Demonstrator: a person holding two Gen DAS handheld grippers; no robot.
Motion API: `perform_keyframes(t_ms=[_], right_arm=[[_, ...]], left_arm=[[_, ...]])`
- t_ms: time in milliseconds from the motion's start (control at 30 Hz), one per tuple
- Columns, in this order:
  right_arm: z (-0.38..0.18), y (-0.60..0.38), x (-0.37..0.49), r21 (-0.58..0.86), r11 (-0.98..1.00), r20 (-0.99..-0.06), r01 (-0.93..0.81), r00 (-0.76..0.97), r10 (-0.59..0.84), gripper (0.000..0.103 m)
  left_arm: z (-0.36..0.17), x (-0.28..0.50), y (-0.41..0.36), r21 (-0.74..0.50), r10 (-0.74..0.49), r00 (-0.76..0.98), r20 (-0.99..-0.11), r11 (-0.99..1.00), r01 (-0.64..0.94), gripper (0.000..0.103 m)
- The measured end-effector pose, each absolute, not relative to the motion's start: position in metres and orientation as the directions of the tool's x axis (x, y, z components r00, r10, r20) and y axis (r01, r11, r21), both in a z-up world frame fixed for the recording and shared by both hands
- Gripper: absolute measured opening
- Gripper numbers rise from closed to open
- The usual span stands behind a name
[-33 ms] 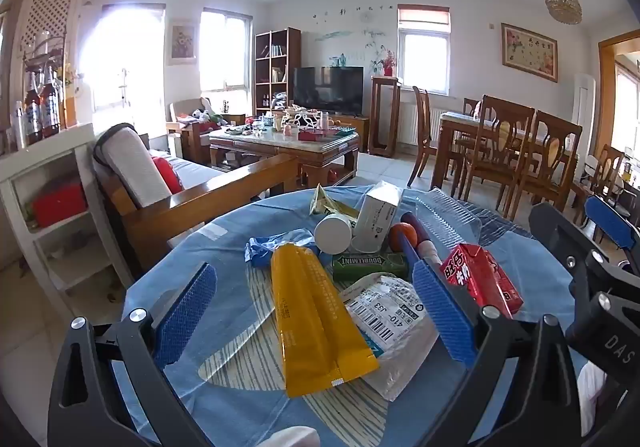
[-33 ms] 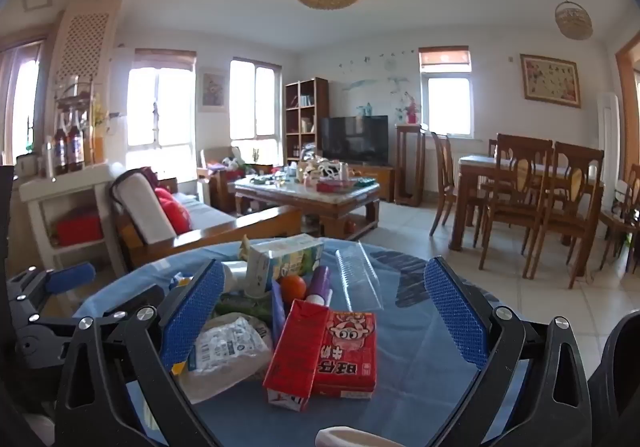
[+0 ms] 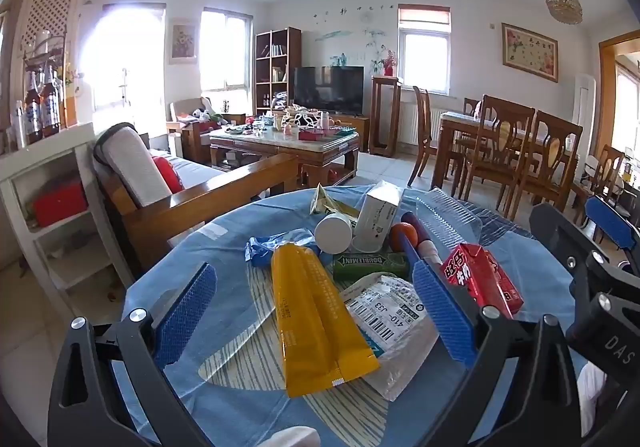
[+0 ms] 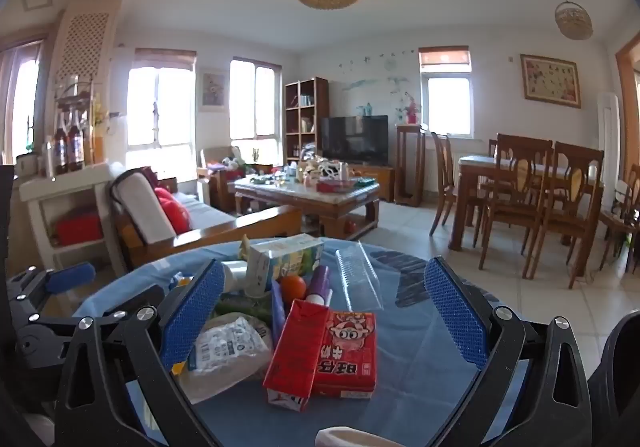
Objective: Collect trash
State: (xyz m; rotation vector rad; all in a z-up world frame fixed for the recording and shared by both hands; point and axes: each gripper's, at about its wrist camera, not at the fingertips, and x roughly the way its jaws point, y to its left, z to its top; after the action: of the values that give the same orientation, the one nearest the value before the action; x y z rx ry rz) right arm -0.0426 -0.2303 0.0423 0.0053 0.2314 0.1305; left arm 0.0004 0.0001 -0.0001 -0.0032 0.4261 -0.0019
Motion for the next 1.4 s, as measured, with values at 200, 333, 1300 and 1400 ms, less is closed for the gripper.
perform_keyframes(t_ms=[200,333,1300,1400], right_arm=[[0.0419,-0.2296,-0.0421,0.015,0.992,-0.233,-0.129,0.964,0.129,0.099],[0.0417,-0.2301,-0.0422,0.016,0.991,-0.235,-0.13,0.963,0.13,0.099],[0.0419,-0.2299,-0.0422,0.016,0.992,-0.236,-0.129,0.963,0.129,0.099],[0.0419,-0.2297,-0.0421,0.017,0.991,-0.236,-0.129,0.963,0.13,0.099]], left_arm=[[-0.0002,0.0008,0.0007,-0.014,-0.006,0.907,-0.42,1.0,0.001,0.098],[-0.0002,0.0008,0.0006,-0.012,-0.005,0.907,-0.42,1.0,0.0,0.098],[-0.0003,0.0009,0.0005,-0.009,-0.005,0.906,-0.424,1.0,0.001,0.098],[-0.0003,0.001,0.0005,-0.009,-0.005,0.905,-0.425,1.0,0.001,0.098]])
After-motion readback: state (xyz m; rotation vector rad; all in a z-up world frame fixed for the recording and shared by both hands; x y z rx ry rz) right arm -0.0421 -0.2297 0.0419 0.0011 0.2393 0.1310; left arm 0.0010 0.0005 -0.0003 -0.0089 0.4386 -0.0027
